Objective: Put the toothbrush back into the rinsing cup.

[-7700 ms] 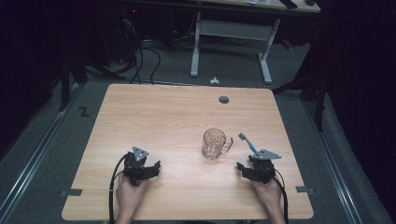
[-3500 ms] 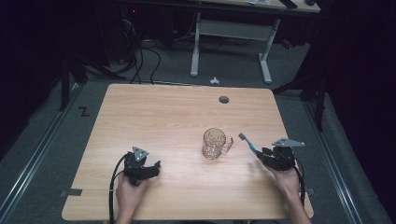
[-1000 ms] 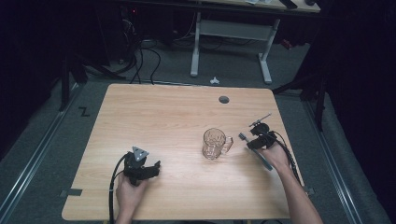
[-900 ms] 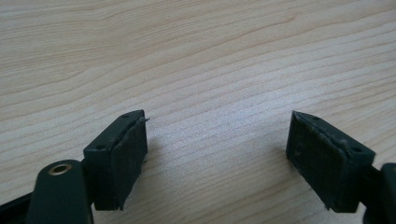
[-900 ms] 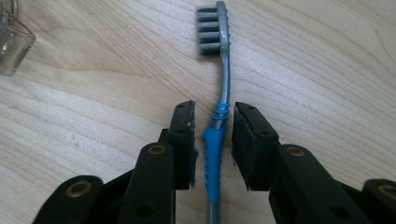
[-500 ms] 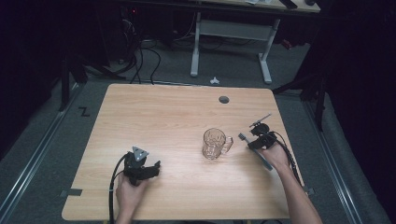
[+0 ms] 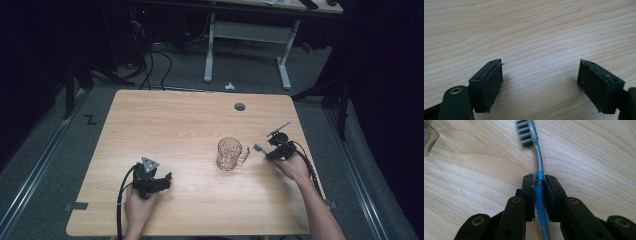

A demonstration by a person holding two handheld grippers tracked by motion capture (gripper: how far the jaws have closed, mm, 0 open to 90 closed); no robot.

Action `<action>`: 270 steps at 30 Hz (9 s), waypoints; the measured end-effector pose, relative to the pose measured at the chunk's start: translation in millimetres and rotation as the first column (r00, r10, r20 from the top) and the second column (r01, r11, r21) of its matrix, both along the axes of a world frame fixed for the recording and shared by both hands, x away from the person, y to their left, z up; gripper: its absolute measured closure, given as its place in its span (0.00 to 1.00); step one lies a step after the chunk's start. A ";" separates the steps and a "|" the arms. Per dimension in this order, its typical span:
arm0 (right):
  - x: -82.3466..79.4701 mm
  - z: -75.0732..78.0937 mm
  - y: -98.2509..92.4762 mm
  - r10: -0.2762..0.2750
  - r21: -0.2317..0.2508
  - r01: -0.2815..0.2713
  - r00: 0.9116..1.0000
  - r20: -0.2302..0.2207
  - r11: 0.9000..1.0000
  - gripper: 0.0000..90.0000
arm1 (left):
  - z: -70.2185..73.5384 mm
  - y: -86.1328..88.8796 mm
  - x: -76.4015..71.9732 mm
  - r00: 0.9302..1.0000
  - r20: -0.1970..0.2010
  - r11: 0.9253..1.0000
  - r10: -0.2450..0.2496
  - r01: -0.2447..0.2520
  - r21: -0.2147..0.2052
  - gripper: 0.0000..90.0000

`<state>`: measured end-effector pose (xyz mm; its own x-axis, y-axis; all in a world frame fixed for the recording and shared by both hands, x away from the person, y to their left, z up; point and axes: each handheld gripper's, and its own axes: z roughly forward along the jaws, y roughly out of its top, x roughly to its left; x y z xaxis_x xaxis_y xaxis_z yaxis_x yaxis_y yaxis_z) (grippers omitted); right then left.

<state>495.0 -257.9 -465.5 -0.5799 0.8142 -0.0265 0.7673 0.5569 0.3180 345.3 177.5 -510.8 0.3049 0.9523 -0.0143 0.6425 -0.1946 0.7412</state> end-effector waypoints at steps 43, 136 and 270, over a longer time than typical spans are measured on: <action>-21.1 38.7 -9.9 0.018 0.176 -0.037 0.994 0.109 0.984 0.88 | 0.0 -0.1 0.0 1.000 0.000 1.000 0.000 0.000 0.000 0.23; -57.3 89.3 15.5 0.077 0.511 -0.282 0.920 0.385 0.812 0.89 | -0.1 -0.2 0.0 1.000 0.001 1.000 0.001 -0.001 0.001 0.23; -46.0 96.1 49.8 0.072 0.503 -0.334 0.880 0.470 0.798 0.88 | -0.1 -0.2 0.0 1.000 0.001 1.000 0.001 -0.001 0.001 0.23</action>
